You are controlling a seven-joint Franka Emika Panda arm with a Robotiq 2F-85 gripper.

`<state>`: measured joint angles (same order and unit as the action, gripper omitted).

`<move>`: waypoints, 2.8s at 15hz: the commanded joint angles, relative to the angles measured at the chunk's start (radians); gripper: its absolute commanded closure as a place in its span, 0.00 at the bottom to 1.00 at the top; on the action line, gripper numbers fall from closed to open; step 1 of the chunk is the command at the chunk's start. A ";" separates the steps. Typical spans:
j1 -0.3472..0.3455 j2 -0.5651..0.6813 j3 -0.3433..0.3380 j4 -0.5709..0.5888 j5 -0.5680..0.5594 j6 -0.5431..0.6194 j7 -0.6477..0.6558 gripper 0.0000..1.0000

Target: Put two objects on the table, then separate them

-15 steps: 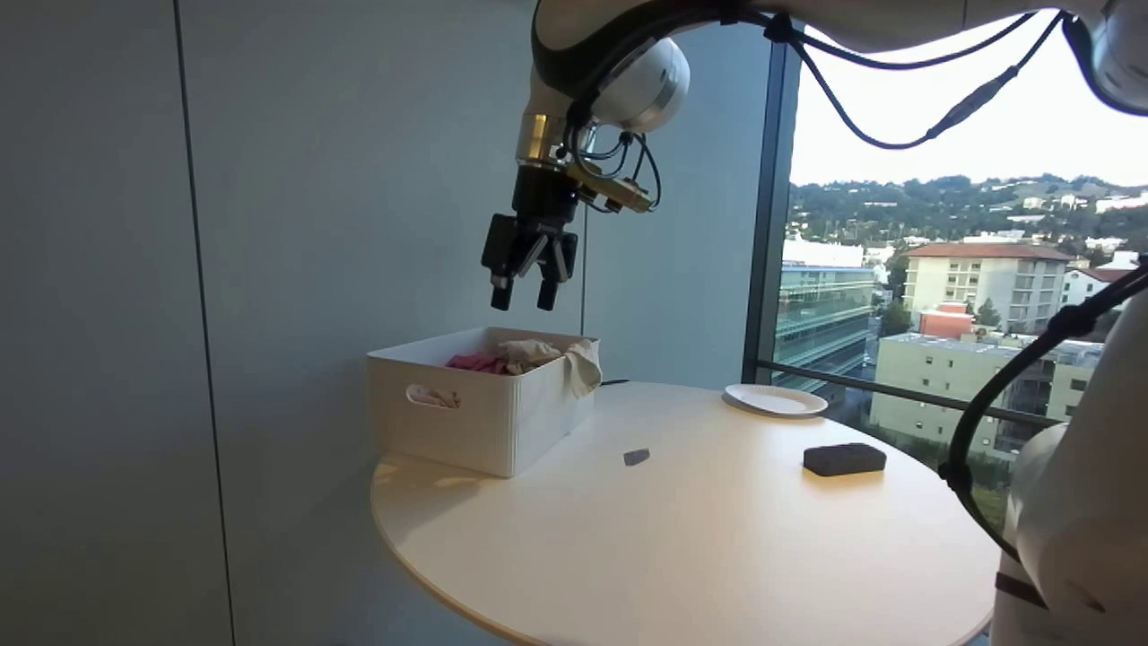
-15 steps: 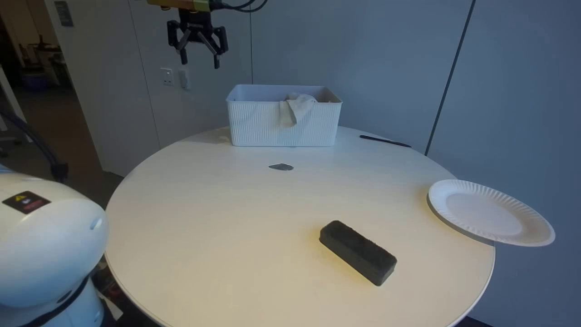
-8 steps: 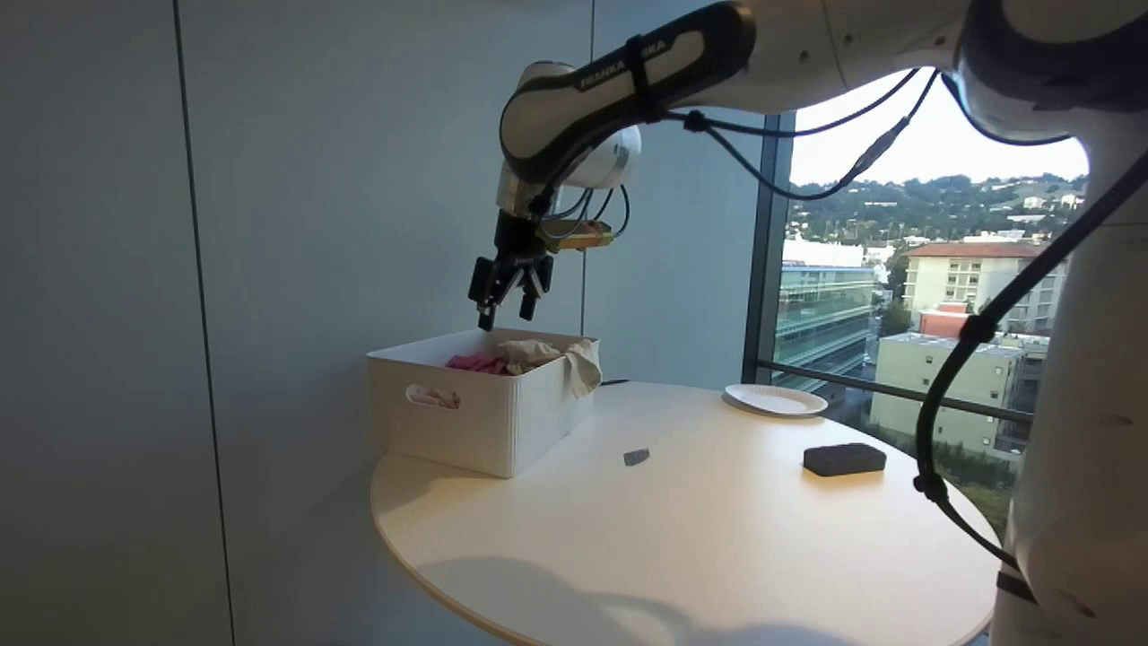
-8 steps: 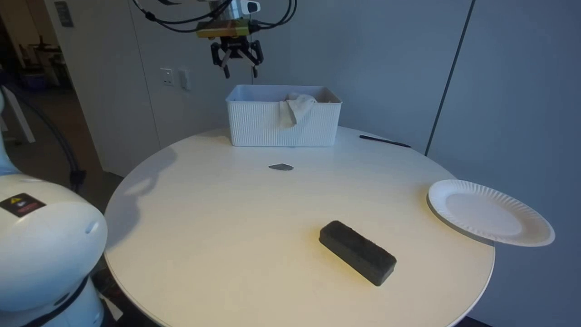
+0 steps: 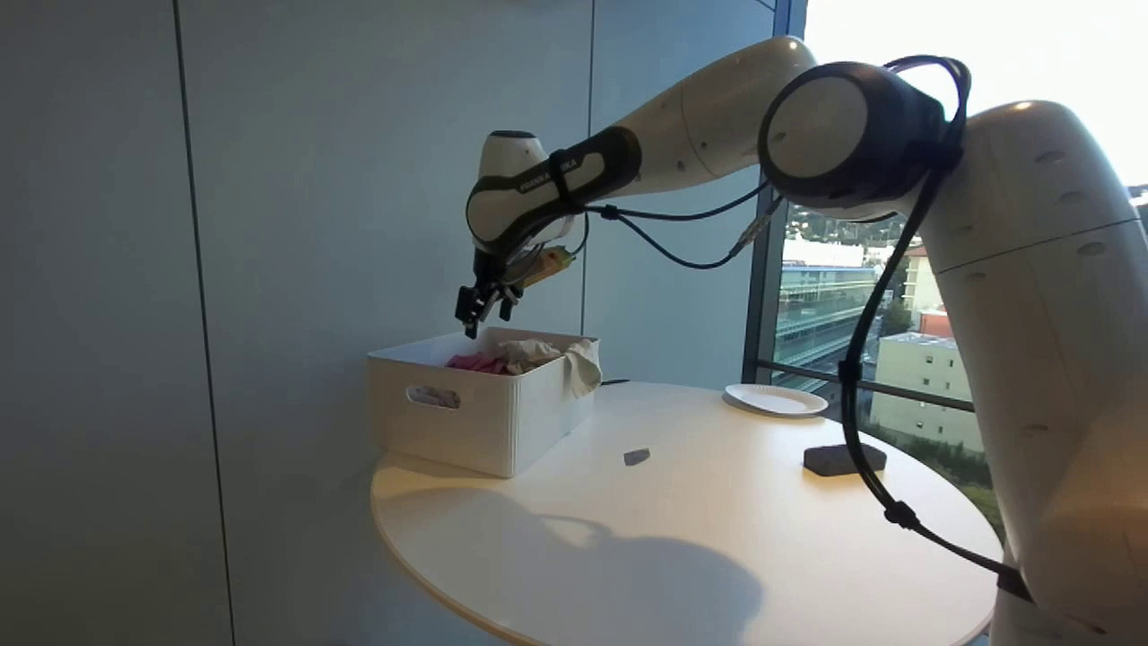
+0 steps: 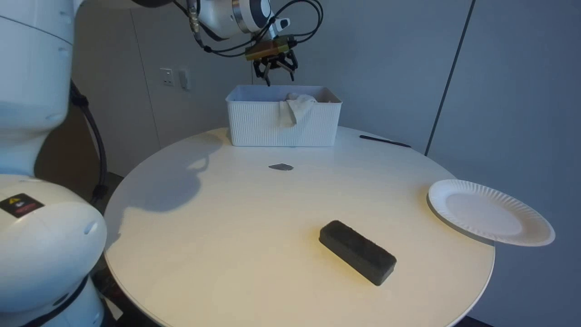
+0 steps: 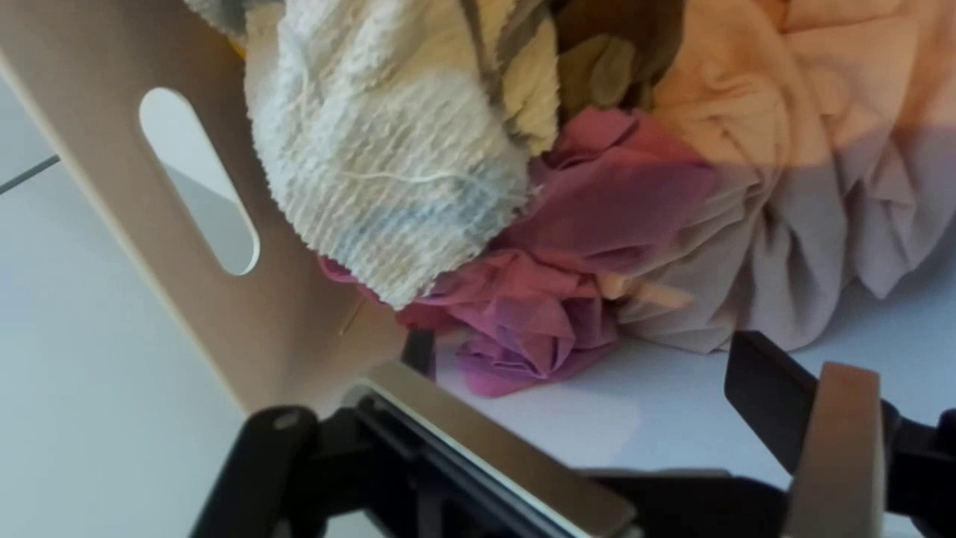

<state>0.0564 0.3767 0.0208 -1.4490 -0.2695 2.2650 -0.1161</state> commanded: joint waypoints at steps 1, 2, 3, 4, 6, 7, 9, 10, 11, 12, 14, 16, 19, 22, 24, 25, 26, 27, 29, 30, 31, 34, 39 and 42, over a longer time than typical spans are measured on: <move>-0.011 0.164 -0.027 0.246 0.007 -0.051 -0.035 0.00; -0.013 0.196 -0.031 0.292 0.010 -0.067 -0.046 0.00; -0.022 0.230 -0.028 0.338 0.027 -0.095 -0.066 0.00; -0.031 0.255 -0.015 0.382 0.053 -0.144 -0.092 0.00; -0.044 0.305 -0.004 0.454 0.081 -0.227 -0.146 0.00; -0.058 0.323 0.011 0.479 0.109 -0.287 -0.199 0.00; -0.068 0.361 0.019 0.536 0.127 -0.384 -0.276 0.00; -0.072 0.380 0.021 0.566 0.133 -0.430 -0.310 0.00; -0.076 0.400 0.022 0.594 0.133 -0.474 -0.342 0.00; -0.081 0.419 0.022 0.622 0.131 -0.508 -0.373 0.00; -0.091 0.456 0.028 0.673 0.130 -0.561 -0.453 0.00; -0.095 0.489 0.048 0.717 0.148 -0.553 -0.523 0.00; -0.093 0.521 0.095 0.780 0.193 -0.571 -0.603 0.00; -0.075 0.542 0.141 0.834 0.221 -0.596 -0.658 0.00; -0.070 0.555 0.148 0.861 0.212 -0.615 -0.670 0.26; -0.065 0.560 0.141 0.871 0.193 -0.613 -0.683 0.32; -0.059 0.566 0.130 0.879 0.174 -0.605 -0.700 0.42; -0.054 0.574 0.115 0.885 0.147 -0.586 -0.727 0.11; -0.048 0.589 0.099 0.895 0.098 -0.547 -0.785 0.06; -0.045 0.598 0.092 0.899 0.073 -0.514 -0.817 0.01; -0.046 0.608 0.088 0.904 0.055 -0.490 -0.840 0.00; -0.050 0.628 0.084 0.913 0.029 -0.448 -0.859 0.00; -0.058 0.642 0.052 0.902 -0.031 -0.416 -0.935 0.00; -0.074 0.650 0.028 0.895 -0.051 -0.410 -0.946 0.00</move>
<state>-0.0087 0.9981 0.0733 -0.5936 -0.2919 1.8378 -1.0307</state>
